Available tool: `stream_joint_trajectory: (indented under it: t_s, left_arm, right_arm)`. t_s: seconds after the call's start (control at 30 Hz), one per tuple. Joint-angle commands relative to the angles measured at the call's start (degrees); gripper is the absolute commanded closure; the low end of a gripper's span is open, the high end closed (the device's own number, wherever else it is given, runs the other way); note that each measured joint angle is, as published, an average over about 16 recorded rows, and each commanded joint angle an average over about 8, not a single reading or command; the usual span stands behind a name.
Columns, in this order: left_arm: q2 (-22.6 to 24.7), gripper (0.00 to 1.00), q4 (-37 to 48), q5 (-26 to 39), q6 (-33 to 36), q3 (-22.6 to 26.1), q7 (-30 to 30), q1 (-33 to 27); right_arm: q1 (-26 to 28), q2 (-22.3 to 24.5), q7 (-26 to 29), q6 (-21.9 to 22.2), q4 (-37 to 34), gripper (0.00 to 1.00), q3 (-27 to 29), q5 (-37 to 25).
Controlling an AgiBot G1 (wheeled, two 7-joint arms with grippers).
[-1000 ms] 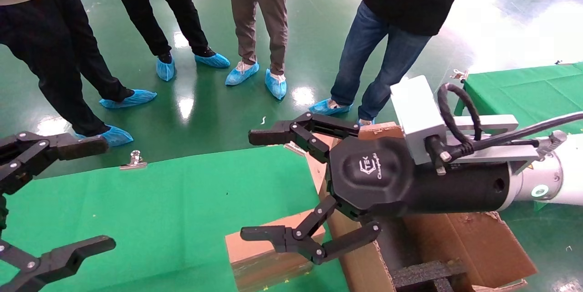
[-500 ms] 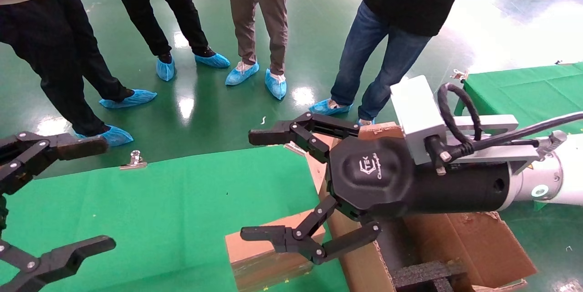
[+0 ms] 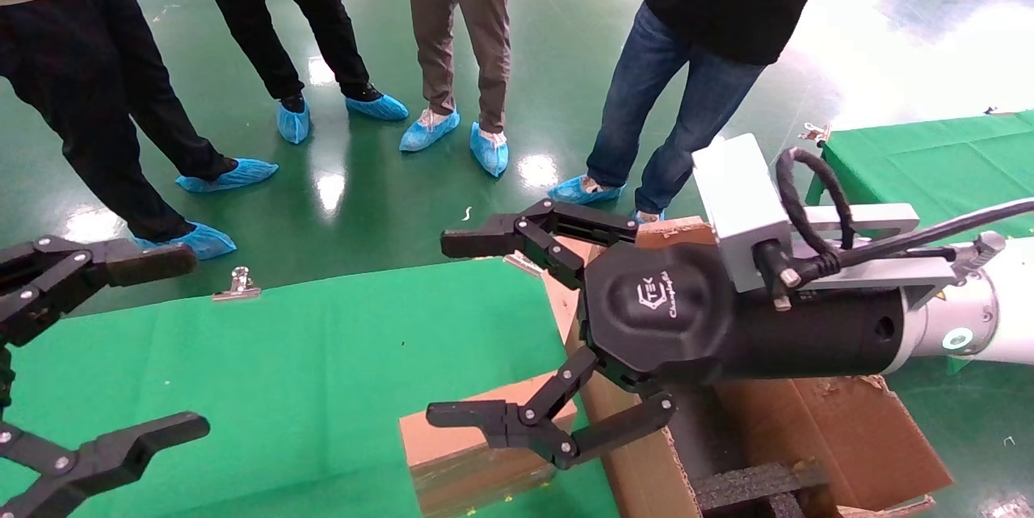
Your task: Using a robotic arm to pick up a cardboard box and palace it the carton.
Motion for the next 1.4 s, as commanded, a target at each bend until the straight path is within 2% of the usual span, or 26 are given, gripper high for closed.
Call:
stream_joint_trajectory:
  t_s: [0.03, 0.17, 0.33, 0.53, 0.73, 1.07, 1.4]
  left_arm:
    - [0.0, 1.00, 0.0, 0.0, 0.0, 0.0, 0.0, 0.0]
    - [0.0, 1.00, 0.0, 0.0, 0.0, 0.0, 0.0, 0.0]
    - [0.0, 1.00, 0.0, 0.0, 0.0, 0.0, 0.0, 0.0]
    - [0.0, 1.00, 0.0, 0.0, 0.0, 0.0, 0.0, 0.0]
    - [0.0, 1.00, 0.0, 0.0, 0.0, 0.0, 0.0, 0.0]
    - [0.0, 1.00, 0.0, 0.0, 0.0, 0.0, 0.0, 0.0]
    - [0.0, 1.00, 0.0, 0.0, 0.0, 0.0, 0.0, 0.0]
  right_arm:
    - [-0.2, 0.0, -0.1, 0.0, -0.1, 0.00, 0.2, 0.4]
    - [1.2, 0.1, 0.7, -0.1, -0.1, 0.00, -1.3, -2.8]
    - [5.6, -1.0, 2.2, -1.7, -0.9, 0.00, -5.4, -11.0]
    - [12.1, -4.2, 2.3, -4.3, -3.8, 0.00, -12.2, -22.6]
    - [18.0, -8.3, 0.2, -4.8, -7.4, 0.00, -19.4, -31.7]
    - [25.7, -16.0, -4.8, -4.5, -15.8, 0.00, -28.2, -40.5]
    - [31.1, -22.8, -8.3, -4.4, -21.7, 0.00, -35.8, -47.2]
